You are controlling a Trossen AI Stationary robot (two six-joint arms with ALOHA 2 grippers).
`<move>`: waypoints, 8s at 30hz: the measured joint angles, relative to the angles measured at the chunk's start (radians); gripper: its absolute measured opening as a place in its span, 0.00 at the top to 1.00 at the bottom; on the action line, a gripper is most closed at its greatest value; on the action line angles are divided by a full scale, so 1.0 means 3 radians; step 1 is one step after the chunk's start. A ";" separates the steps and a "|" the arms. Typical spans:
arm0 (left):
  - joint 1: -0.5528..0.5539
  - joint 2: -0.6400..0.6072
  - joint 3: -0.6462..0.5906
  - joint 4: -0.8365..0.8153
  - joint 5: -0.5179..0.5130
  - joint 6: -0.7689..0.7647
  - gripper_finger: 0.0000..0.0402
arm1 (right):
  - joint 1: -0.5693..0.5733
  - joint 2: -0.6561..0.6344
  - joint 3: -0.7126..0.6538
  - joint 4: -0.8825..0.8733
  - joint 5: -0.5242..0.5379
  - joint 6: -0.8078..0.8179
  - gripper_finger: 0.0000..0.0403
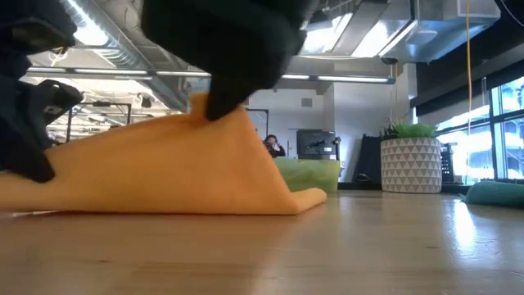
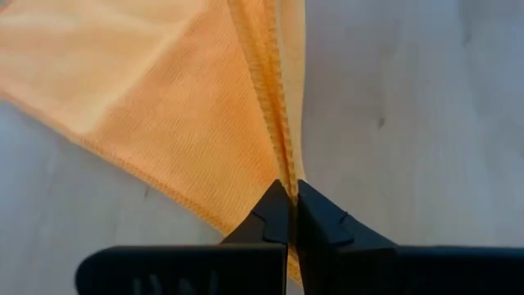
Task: Fold microfiber towels
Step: Fold the orange cloth, then put the orange folded cloth into the yellow bin
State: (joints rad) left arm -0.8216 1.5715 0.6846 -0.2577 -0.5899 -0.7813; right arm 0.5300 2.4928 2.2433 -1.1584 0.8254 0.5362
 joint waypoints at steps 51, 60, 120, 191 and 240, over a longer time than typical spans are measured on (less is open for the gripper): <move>0.2400 0.0000 0.0496 0.0247 0.0404 0.3077 0.98 | -0.1118 -0.2313 -0.4046 0.2666 -0.0979 -0.0573 0.97; 0.2293 0.0000 0.0450 0.0211 0.0508 0.2939 0.99 | -0.1029 -0.2316 -0.3912 0.2620 -0.0520 -0.0980 0.97; 0.2594 0.0000 0.0127 0.1049 0.0857 0.3222 0.92 | -0.2250 -0.2364 -0.4756 0.4007 -0.1254 -0.1009 0.64; -0.0030 -0.0005 -0.0047 0.0012 -0.0847 0.1177 0.94 | -0.1861 -0.1469 -0.1280 0.0497 -0.1337 -0.2277 0.98; 0.3767 -0.0786 -0.0042 0.2549 0.1934 0.3976 0.59 | -0.2975 -0.1478 -0.0453 -0.0086 -0.1702 -0.2990 0.97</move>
State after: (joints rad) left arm 0.3087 1.3357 0.6721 0.5070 -0.0096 0.4116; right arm -0.3626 2.0495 2.1075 -1.1841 0.3149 -0.3608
